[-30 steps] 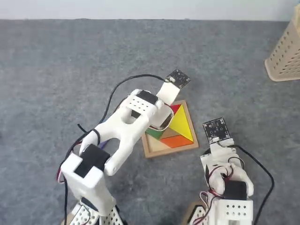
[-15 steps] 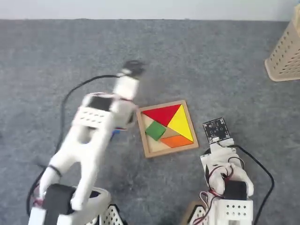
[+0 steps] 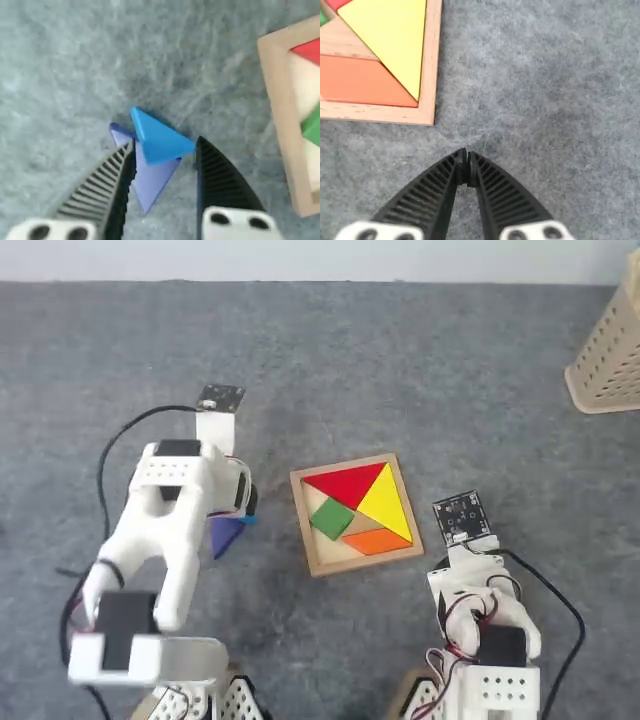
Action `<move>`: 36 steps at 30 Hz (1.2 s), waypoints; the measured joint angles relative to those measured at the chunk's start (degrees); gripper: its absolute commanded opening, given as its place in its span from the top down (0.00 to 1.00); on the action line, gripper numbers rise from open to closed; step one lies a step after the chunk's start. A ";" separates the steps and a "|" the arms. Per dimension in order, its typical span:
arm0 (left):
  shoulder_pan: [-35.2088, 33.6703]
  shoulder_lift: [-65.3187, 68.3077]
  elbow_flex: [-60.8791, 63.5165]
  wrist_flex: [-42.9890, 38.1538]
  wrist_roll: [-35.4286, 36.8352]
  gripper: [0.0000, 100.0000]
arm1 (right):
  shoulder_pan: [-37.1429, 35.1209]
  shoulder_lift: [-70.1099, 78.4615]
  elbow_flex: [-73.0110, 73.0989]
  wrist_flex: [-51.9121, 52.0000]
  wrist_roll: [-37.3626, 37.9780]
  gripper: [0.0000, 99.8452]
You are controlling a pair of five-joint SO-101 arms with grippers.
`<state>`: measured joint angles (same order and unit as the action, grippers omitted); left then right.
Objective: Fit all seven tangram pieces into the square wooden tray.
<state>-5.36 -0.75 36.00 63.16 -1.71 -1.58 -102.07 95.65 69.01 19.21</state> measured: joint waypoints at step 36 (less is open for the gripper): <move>1.93 0.35 -1.93 -1.76 1.93 0.82 | 0.00 0.00 0.00 0.00 0.00 0.99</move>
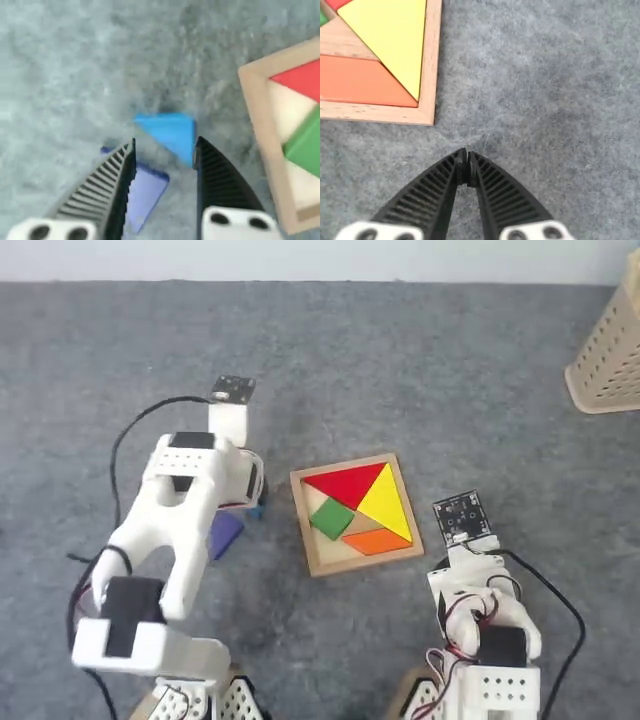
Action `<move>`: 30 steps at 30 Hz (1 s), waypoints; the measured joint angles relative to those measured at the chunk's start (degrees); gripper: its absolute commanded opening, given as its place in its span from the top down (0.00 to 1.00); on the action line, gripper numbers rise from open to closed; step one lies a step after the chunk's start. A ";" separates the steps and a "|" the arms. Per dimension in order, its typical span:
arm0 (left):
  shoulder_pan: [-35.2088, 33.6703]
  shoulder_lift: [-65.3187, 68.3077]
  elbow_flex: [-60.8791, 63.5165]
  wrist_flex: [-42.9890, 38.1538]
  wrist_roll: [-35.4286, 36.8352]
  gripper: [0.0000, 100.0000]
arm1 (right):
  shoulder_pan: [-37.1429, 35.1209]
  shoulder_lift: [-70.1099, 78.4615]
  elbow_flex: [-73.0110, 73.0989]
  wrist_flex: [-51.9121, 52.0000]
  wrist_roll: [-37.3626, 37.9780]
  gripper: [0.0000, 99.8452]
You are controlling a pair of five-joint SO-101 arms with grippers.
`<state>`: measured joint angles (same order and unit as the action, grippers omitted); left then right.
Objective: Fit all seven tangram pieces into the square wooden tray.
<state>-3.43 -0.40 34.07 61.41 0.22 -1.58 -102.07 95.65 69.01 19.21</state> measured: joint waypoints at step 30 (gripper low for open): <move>-5.19 0.18 8.09 -0.53 -13.01 0.82 | 0.00 0.00 0.00 0.00 0.00 0.99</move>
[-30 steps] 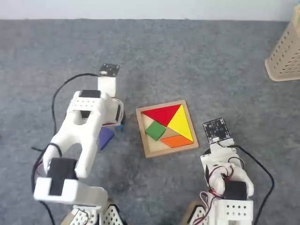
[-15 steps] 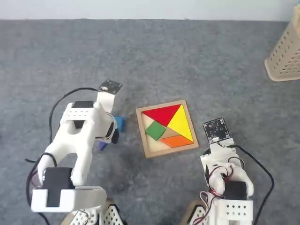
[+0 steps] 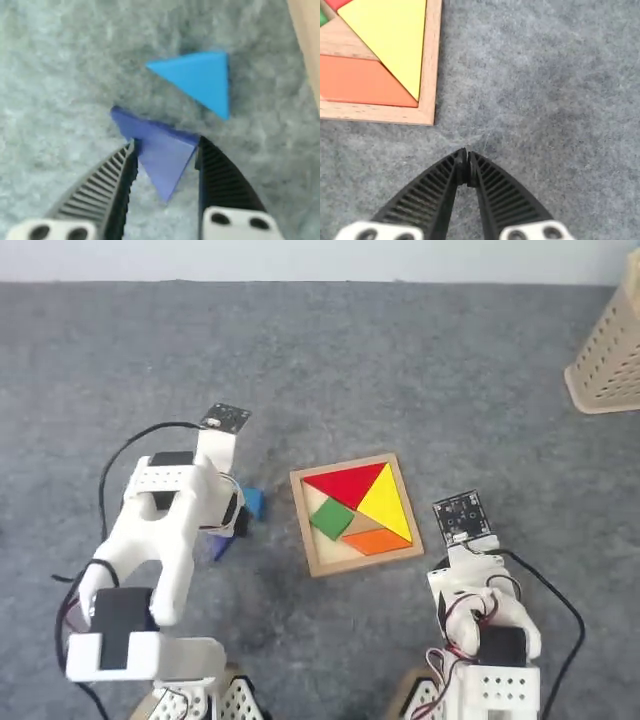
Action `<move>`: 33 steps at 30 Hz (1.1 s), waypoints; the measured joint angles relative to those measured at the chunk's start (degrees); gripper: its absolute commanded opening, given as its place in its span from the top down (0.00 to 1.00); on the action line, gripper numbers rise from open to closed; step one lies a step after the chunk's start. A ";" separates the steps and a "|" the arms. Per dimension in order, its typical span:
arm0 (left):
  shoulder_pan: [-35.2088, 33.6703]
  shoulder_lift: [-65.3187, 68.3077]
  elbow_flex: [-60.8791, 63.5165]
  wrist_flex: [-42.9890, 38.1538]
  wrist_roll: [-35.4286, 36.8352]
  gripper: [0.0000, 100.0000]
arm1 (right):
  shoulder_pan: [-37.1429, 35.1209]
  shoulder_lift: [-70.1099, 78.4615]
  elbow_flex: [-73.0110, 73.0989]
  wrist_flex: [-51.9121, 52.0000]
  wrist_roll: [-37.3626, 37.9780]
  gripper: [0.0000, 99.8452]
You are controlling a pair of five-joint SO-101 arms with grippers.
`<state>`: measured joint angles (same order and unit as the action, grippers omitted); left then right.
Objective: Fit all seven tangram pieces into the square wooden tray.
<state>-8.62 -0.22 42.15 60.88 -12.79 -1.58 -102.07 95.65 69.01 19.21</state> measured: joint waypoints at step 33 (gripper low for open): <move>-11.08 2.11 -4.75 1.58 -0.18 0.82 | 0.00 0.00 0.00 0.00 0.00 0.99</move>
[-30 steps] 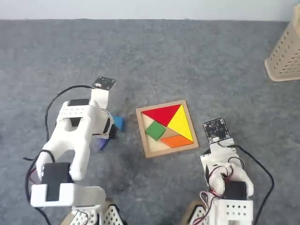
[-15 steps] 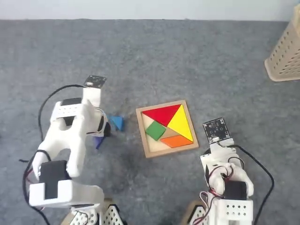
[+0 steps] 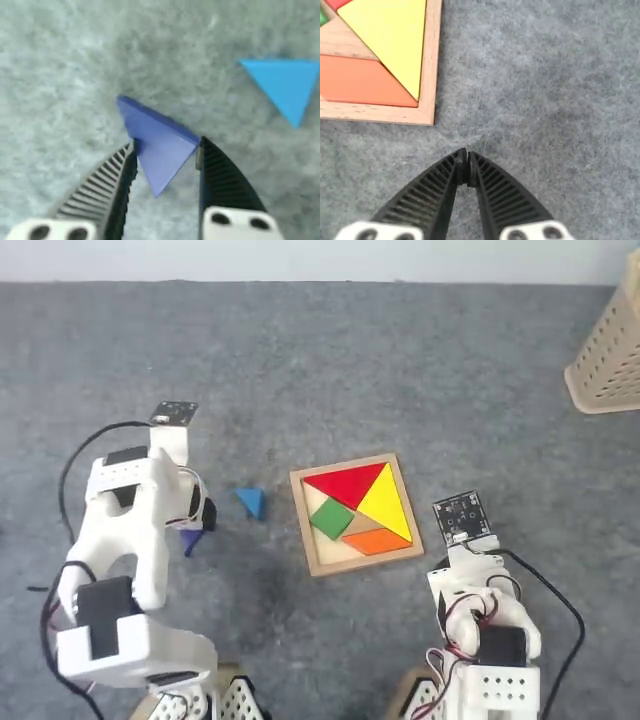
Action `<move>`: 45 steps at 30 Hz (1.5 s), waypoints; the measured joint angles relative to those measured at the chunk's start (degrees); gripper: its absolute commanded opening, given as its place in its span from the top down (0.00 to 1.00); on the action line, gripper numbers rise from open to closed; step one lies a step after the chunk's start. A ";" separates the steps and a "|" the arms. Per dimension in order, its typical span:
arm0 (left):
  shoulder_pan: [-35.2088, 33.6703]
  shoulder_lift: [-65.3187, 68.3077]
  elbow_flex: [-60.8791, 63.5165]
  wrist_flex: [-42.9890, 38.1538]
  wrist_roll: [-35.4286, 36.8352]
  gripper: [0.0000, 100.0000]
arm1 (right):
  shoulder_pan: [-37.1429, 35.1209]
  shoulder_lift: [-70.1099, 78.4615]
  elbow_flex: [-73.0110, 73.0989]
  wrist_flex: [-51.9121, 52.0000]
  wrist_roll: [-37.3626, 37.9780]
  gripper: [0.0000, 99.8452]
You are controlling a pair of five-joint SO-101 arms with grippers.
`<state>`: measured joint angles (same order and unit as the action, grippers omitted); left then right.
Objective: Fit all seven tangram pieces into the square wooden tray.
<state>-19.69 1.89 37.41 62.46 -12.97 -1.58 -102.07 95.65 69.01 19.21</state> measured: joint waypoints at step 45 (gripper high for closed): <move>-2.02 -8.88 3.87 -1.05 0.62 0.81 | 0.00 0.00 0.00 0.00 0.00 0.99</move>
<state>-21.71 -6.99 41.27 61.41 -12.35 -1.58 -102.07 95.65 69.01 19.21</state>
